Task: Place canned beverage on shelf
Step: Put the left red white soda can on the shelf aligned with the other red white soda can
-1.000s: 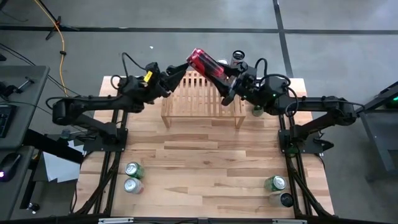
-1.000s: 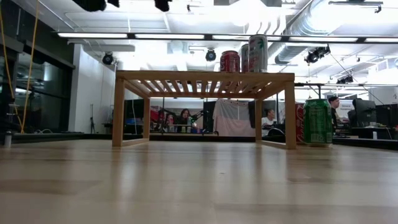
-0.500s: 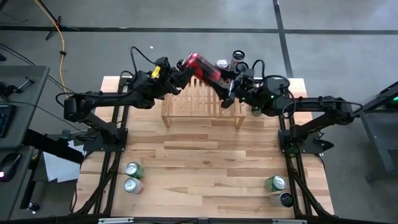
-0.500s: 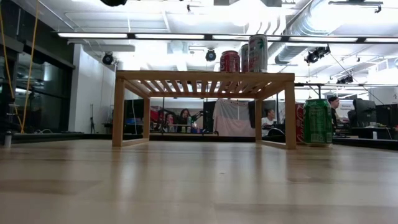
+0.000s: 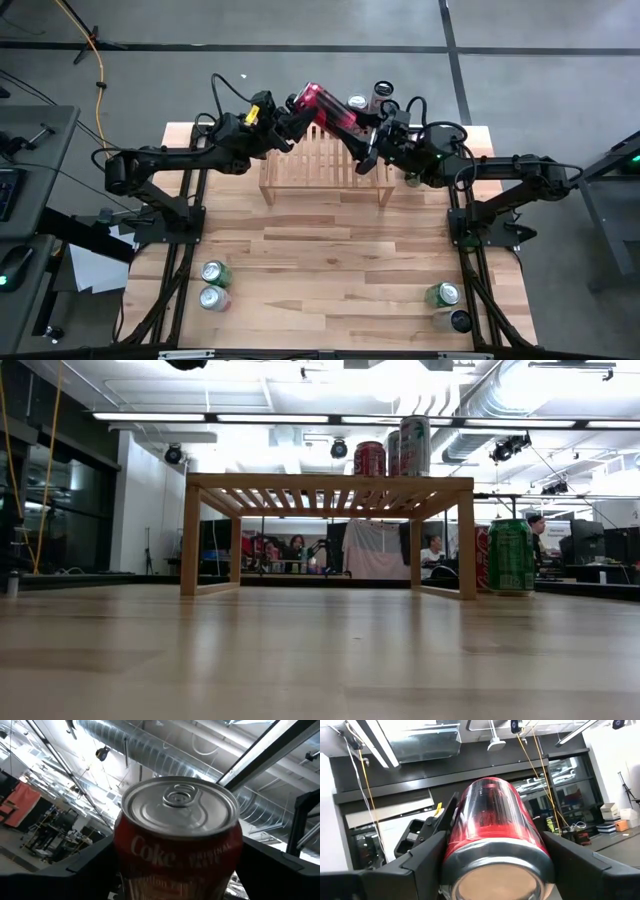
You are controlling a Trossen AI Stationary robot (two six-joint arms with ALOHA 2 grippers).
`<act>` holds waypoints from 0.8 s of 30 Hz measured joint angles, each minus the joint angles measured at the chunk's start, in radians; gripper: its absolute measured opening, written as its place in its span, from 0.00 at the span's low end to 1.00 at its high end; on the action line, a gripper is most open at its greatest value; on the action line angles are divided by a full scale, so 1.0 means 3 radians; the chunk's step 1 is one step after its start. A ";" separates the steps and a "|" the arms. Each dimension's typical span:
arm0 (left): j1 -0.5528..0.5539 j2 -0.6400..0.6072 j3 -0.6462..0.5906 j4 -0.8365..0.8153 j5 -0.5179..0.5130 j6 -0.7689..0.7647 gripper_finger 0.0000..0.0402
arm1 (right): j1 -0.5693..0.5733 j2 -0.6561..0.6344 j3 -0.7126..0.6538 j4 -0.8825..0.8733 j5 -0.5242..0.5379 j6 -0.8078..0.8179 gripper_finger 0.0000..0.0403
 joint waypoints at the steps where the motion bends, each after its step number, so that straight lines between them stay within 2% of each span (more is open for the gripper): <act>1: 0.0000 0.0000 0.0000 0.0000 0.0000 0.0001 0.82 | 0.0000 -0.0001 0.0000 -0.0003 -0.0014 0.0000 0.71; 6: 0.0005 0.0000 0.0000 0.0002 -0.0011 0.0003 0.71 | 0.0001 -0.0005 0.0001 -0.0003 -0.0014 0.0011 0.71; 10: 0.0030 0.0000 -0.0001 -0.0011 -0.0022 -0.0034 0.71 | -0.0002 -0.0006 0.0003 -0.0039 -0.0024 0.0088 0.71; 15: 0.0083 -0.0013 -0.0003 -0.0051 0.0014 -0.0036 0.71 | -0.0003 -0.0008 0.0007 -0.0093 -0.0013 0.0149 0.82; 19: 0.0172 -0.0153 -0.0004 -0.0420 0.0099 0.0044 0.71 | -0.0003 -0.0037 0.0008 -0.0200 0.0078 0.0106 0.84; 24: 0.0264 -0.0456 -0.0003 -0.1307 -0.0006 0.0426 0.71 | 0.0005 -0.0211 0.0011 -0.0552 0.0202 -0.0037 0.85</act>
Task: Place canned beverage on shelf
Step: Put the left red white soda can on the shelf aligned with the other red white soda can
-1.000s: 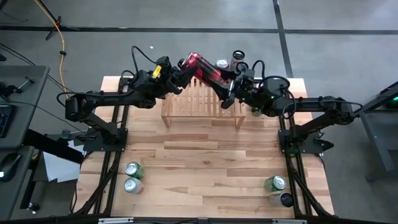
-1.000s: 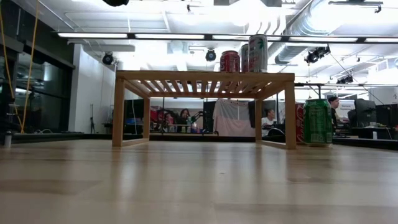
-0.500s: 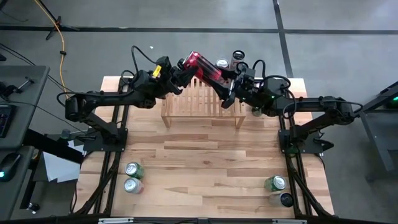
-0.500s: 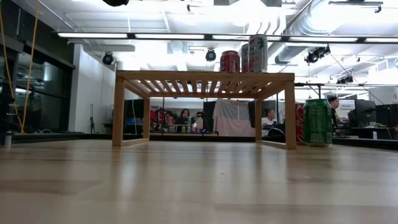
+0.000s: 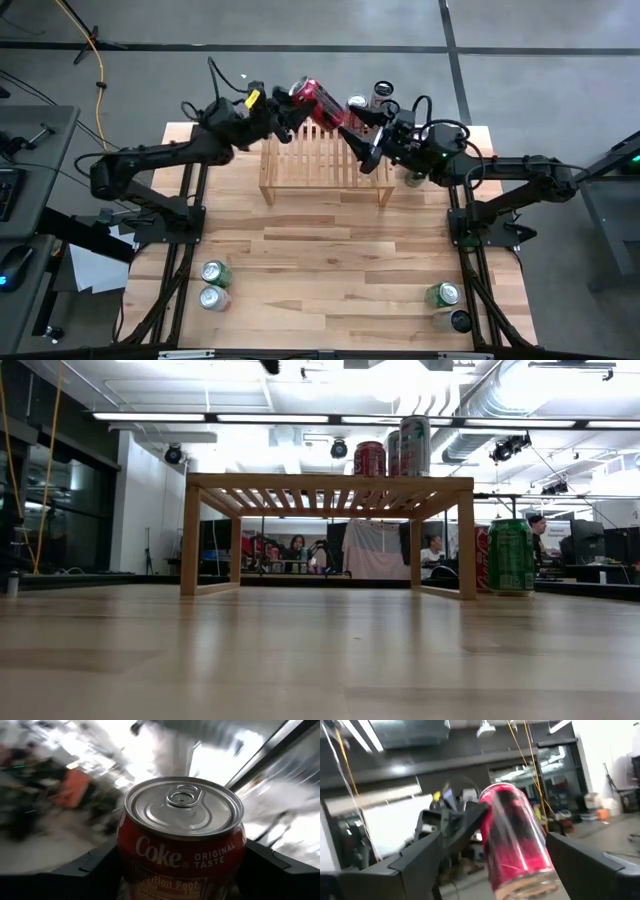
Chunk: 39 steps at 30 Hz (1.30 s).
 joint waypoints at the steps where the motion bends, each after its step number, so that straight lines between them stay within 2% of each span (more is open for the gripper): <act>1: 0.0009 -0.0070 0.0017 -0.0275 -0.0046 0.0099 0.71 | 0.0000 -0.0035 0.0000 -0.0102 0.0038 -0.0036 0.85; 5: -0.0064 -0.0233 0.0241 -0.1614 -0.0372 0.0707 0.71 | -0.0004 -0.0183 -0.0001 -0.0450 0.0281 -0.0143 0.85; 8: -0.0211 -0.0230 0.0364 -0.2241 -0.0553 0.1275 0.71 | -0.0005 -0.0244 -0.0001 -0.0693 0.0393 -0.0191 0.85; 14: -0.0579 -0.0221 0.0383 -0.2700 -0.0462 0.2343 0.71 | -0.0005 -0.0248 -0.0001 -0.0879 0.0244 -0.0231 0.85; 18: -0.0660 -0.0237 0.0383 -0.2903 -0.0398 0.2440 0.71 | -0.0008 -0.0245 -0.0005 -0.0991 0.0045 -0.0288 0.85; 20: -0.0617 -0.0293 0.0382 -0.2954 -0.0084 0.2215 0.71 | -0.0008 -0.0247 -0.0005 -0.0980 -0.0017 -0.0253 0.85; 23: -0.0433 -0.0399 0.0382 -0.2872 0.0831 0.1685 0.71 | -0.0013 -0.0245 -0.0005 -0.0990 -0.0192 -0.0185 0.85; 27: -0.0055 -0.0451 0.0383 -0.2360 0.2487 0.0756 0.71 | -0.0053 -0.0245 -0.0006 -0.1032 -0.0538 0.0019 0.85; 30: 0.0148 -0.0426 0.0391 -0.1563 0.3598 -0.0125 0.71 | -0.0095 -0.0245 -0.0006 -0.1030 -0.0909 0.0199 0.85; 31: 0.0162 -0.0408 0.0395 -0.1281 0.3809 -0.0374 0.71 | -0.0108 -0.0245 -0.0006 -0.1030 -0.1043 0.0235 0.85; 33: 0.0145 -0.0366 0.0395 -0.0826 0.4013 -0.0777 0.71 | -0.0124 -0.0245 -0.0006 -0.1030 -0.1247 0.0337 0.85; 37: -0.0016 -0.0273 0.0390 -0.0179 0.4107 -0.1247 0.71 | -0.0122 -0.0245 -0.0006 -0.1030 -0.1481 0.0420 0.85; 39: -0.0098 -0.0270 0.0390 -0.0108 0.4104 -0.1327 0.71 | -0.0121 -0.0245 -0.0006 -0.1029 -0.1569 0.0420 0.85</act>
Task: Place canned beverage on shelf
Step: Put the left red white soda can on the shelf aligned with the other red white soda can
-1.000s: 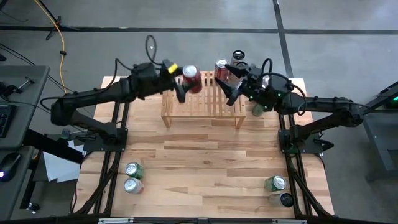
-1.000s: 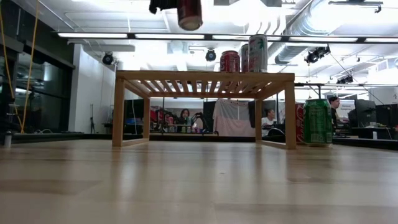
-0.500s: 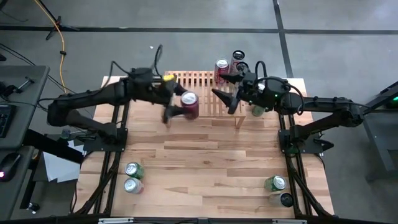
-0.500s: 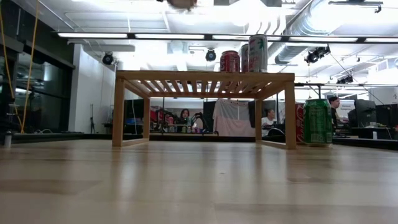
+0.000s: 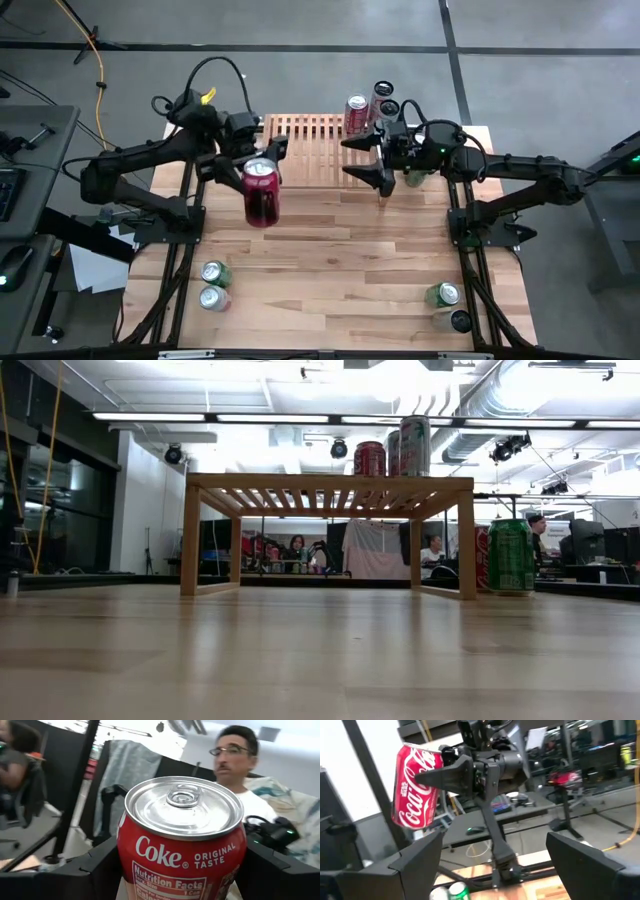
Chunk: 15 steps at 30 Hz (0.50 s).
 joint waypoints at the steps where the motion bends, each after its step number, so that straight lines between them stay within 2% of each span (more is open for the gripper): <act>1: -0.0044 0.0000 0.0000 -0.0002 0.0000 0.0000 0.71 | 0.0000 0.0000 0.0000 0.0000 -0.0040 0.0000 0.85; 9: -0.0176 0.0002 -0.0001 -0.0055 -0.0139 0.0009 0.71 | 0.0000 0.0001 -0.0001 0.0003 -0.0087 0.0049 0.85; 15: -0.0118 0.0129 -0.0003 -0.0449 -0.0183 0.0228 0.71 | 0.0021 0.0001 -0.0001 0.0003 -0.0318 0.0375 0.85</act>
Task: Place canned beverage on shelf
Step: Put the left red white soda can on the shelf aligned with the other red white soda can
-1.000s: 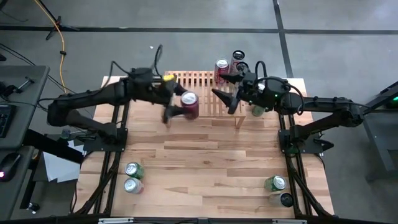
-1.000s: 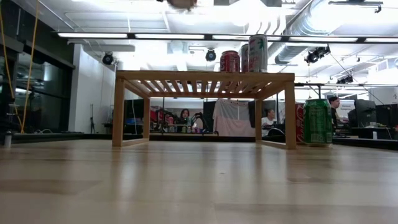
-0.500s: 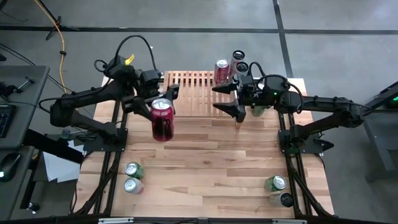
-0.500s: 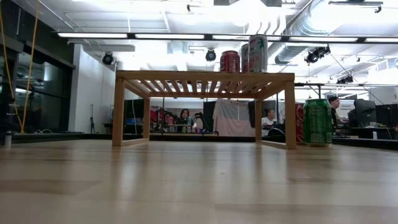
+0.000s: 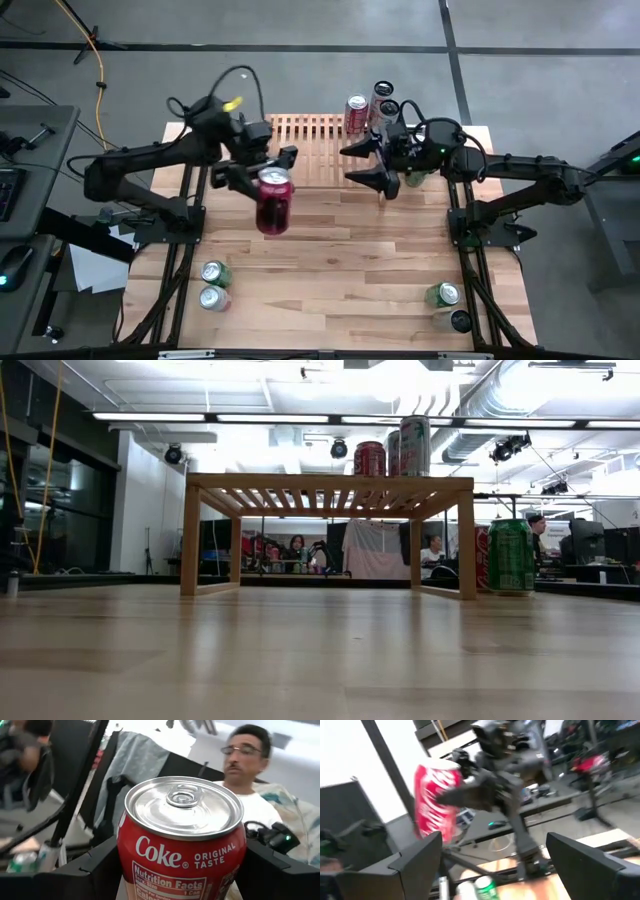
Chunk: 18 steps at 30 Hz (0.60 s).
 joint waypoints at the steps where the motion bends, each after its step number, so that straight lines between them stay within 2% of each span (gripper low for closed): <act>1: 0.0014 0.0042 0.0000 -0.0066 -0.0006 0.0000 0.71 | 0.0004 0.0000 0.0000 0.0000 -0.0046 0.0050 0.85; 5: 0.0073 0.0250 0.0000 -0.0559 -0.0174 0.0115 0.71 | 0.0022 0.0000 0.0000 -0.0139 -0.0113 0.0363 0.85; 11: 0.0093 0.0522 -0.0005 -0.1540 -0.0800 0.1036 0.71 | 0.0046 0.0007 0.0073 -0.0867 0.0193 0.0439 0.85; 15: 0.0026 0.0556 -0.0005 -0.2265 -0.1437 0.1803 0.71 | 0.0089 0.0032 0.0295 -0.1447 0.0456 0.0238 0.85; 18: -0.0050 0.0503 -0.0006 -0.2638 -0.2122 0.2305 0.71 | 0.0122 0.0091 0.0540 -0.1870 0.0704 0.0025 0.85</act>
